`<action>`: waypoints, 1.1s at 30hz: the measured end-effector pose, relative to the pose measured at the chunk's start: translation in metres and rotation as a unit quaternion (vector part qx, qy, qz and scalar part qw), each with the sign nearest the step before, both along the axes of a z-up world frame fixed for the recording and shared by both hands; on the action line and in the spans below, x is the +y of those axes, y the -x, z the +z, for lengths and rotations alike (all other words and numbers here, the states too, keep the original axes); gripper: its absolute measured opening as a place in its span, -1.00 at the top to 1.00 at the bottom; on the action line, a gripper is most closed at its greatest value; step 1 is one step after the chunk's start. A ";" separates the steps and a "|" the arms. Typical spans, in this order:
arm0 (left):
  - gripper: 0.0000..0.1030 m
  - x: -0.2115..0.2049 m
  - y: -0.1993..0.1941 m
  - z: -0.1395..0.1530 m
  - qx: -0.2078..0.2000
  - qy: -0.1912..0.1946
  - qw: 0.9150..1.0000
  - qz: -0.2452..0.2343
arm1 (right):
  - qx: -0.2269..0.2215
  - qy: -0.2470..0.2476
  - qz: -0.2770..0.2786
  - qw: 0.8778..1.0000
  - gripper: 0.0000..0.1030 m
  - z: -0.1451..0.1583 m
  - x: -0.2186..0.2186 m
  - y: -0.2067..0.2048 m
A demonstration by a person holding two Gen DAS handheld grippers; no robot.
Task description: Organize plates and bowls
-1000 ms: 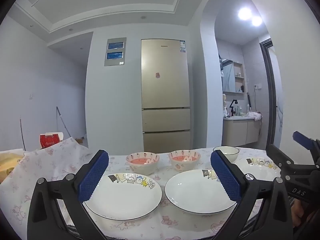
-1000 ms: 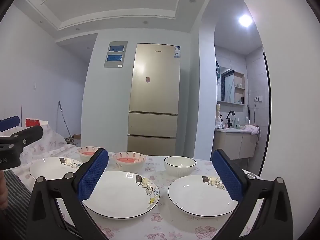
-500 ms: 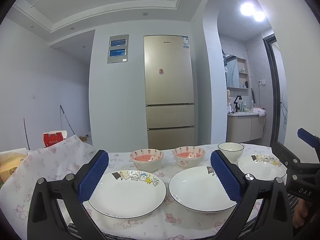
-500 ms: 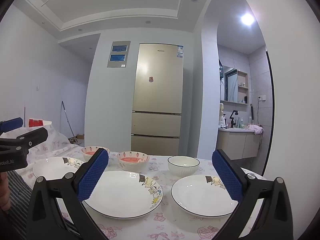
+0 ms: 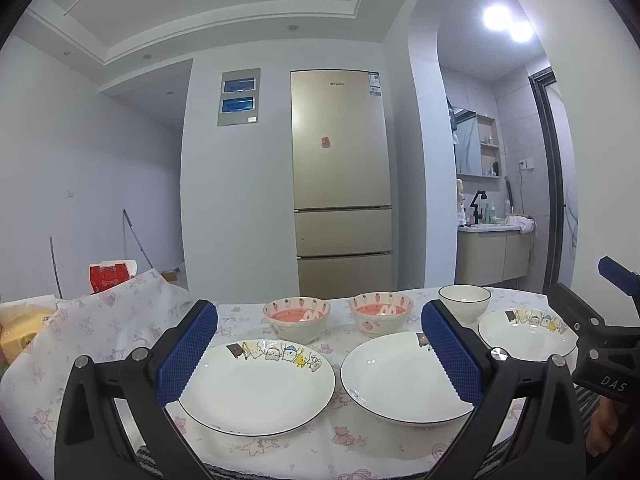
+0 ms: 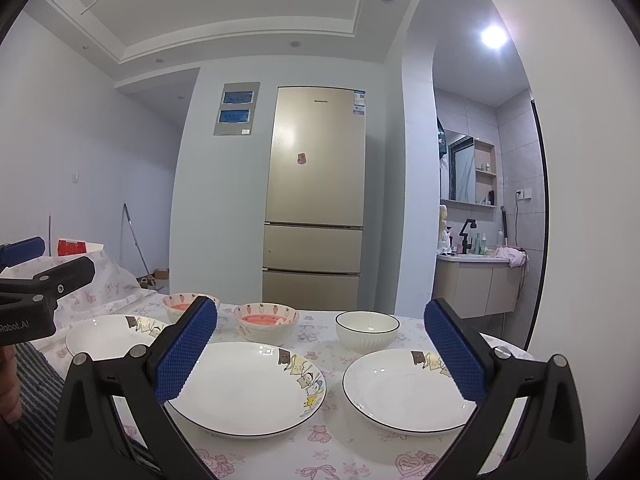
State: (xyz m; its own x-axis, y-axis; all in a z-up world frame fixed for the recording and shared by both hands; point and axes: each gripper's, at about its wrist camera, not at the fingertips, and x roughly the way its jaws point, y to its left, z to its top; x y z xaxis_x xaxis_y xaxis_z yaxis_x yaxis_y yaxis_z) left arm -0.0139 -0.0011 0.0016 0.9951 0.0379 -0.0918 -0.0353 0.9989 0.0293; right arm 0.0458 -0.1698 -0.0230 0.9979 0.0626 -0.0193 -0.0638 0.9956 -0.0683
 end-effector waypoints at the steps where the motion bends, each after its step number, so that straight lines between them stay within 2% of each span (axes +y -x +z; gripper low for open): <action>1: -1.00 0.000 0.000 0.000 0.000 0.000 1.000 0.000 | 0.000 0.000 0.000 1.000 -1.00 0.000 0.000 0.000; 33: -1.00 -0.002 0.003 0.001 -0.008 -0.007 1.000 0.001 | 0.002 -0.001 0.000 1.000 -1.00 0.000 0.000 -0.001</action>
